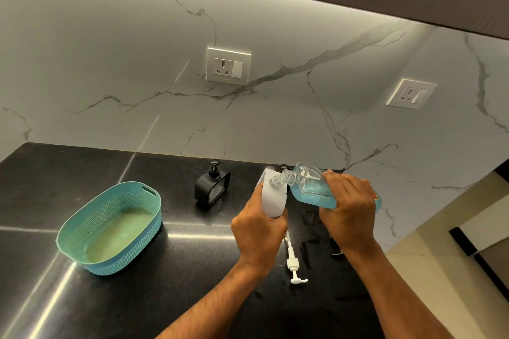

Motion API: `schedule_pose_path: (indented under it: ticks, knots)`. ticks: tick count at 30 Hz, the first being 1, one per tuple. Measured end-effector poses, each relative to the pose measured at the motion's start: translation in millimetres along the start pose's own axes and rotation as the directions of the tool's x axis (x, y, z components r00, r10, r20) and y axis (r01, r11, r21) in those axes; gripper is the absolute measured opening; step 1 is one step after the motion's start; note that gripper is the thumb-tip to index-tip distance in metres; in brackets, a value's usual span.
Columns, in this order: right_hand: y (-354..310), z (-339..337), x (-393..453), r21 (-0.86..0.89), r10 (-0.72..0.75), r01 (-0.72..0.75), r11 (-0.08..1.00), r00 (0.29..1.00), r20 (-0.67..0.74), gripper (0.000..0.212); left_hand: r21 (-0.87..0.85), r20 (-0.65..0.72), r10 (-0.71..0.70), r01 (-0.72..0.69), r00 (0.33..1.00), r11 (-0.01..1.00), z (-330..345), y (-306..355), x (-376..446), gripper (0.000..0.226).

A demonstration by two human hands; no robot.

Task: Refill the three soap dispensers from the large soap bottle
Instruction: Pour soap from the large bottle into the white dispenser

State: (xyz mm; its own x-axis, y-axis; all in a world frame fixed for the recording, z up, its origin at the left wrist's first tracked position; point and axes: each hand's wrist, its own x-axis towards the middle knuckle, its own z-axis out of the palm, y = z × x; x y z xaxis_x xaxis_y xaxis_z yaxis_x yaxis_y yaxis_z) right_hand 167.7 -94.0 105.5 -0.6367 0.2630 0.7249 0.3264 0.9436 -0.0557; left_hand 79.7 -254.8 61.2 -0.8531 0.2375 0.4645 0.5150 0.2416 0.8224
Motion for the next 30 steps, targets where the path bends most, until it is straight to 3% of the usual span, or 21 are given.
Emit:
schedule_pose_path:
  ticks: [30]
  knots:
    - [1.1,4.8,7.1,-0.015,-0.004,0.005,1.0,1.0,0.014,0.063,-0.017,0.002,0.002,-0.002,1.0,1.0,1.0,-4.3,7.5,0.068]
